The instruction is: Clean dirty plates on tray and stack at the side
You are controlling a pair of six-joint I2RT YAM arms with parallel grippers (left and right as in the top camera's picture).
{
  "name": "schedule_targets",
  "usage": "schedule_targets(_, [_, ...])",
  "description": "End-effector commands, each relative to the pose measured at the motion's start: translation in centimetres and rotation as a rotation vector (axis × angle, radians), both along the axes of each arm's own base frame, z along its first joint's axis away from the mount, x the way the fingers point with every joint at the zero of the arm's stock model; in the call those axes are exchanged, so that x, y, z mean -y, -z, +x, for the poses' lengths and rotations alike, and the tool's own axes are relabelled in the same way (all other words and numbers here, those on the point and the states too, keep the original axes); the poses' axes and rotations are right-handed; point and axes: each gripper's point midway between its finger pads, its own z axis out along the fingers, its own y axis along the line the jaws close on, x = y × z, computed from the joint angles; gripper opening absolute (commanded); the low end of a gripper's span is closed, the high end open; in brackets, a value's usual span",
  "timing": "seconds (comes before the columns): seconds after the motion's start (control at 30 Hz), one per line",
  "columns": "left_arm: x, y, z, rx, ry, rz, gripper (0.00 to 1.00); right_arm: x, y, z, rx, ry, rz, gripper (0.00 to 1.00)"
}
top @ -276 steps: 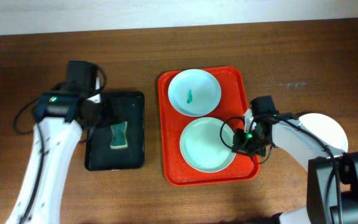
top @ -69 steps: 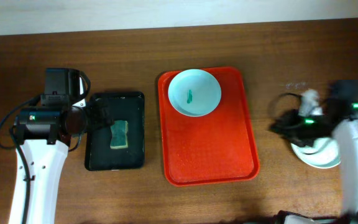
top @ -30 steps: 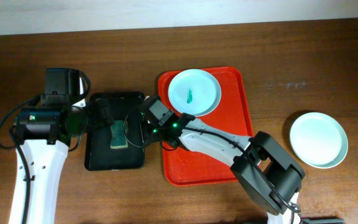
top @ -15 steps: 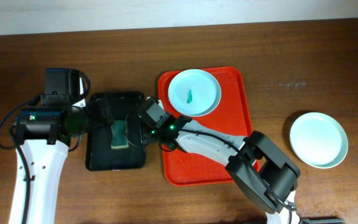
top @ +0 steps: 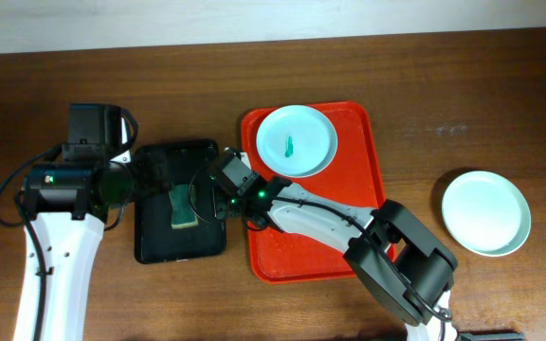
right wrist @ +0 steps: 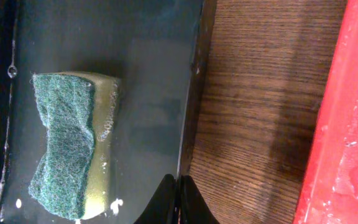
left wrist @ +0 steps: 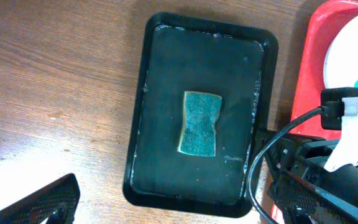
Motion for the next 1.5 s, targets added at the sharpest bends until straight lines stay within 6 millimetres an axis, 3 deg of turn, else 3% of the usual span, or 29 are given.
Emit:
schedule_targets(0.0, [0.1,-0.7,0.1,0.021,0.008,-0.002,0.99,0.5,1.1,-0.1,-0.030,0.030,-0.029,0.04])
schedule_targets(0.83, [0.1,-0.7,0.1,0.021,0.008,-0.002,0.99,2.2,2.3,-1.4,-0.215,0.302,-0.013,0.04])
schedule_targets(1.47, [0.1,-0.7,0.1,0.021,0.007,-0.002,0.99,4.1,2.7,-0.9,-0.188,0.217,-0.090,0.04])
